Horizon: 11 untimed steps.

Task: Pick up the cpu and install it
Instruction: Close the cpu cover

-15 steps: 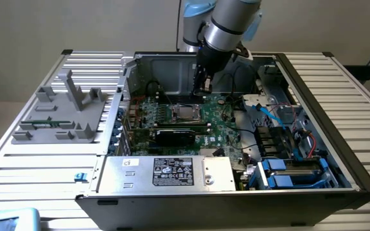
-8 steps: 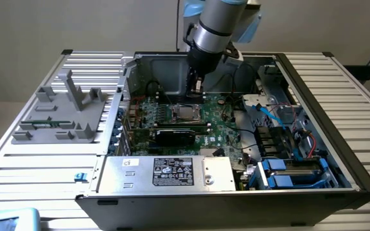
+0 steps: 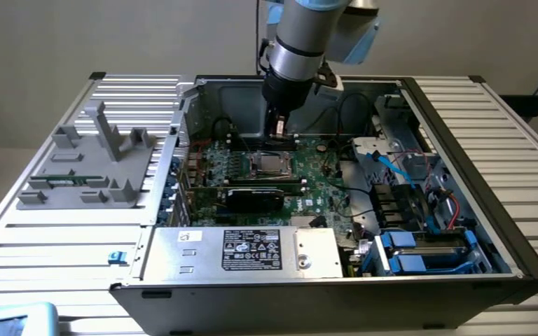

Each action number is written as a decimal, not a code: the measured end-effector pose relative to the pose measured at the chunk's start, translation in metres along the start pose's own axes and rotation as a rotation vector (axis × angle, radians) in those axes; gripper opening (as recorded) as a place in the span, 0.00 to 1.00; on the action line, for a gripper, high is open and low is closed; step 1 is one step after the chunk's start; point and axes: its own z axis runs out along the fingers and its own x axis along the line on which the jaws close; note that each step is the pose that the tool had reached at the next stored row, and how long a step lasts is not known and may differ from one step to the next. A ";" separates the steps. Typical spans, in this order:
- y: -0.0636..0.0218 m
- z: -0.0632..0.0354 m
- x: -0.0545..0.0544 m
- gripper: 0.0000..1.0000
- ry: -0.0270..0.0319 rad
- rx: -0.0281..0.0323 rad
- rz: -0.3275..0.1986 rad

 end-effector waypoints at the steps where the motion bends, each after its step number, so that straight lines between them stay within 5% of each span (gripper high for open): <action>1: -0.0016 0.0011 0.000 0.11 0.0001 -0.0080 0.000; 11: -0.0197 0.0130 -0.001 0.11 0.0009 -0.0705 -0.005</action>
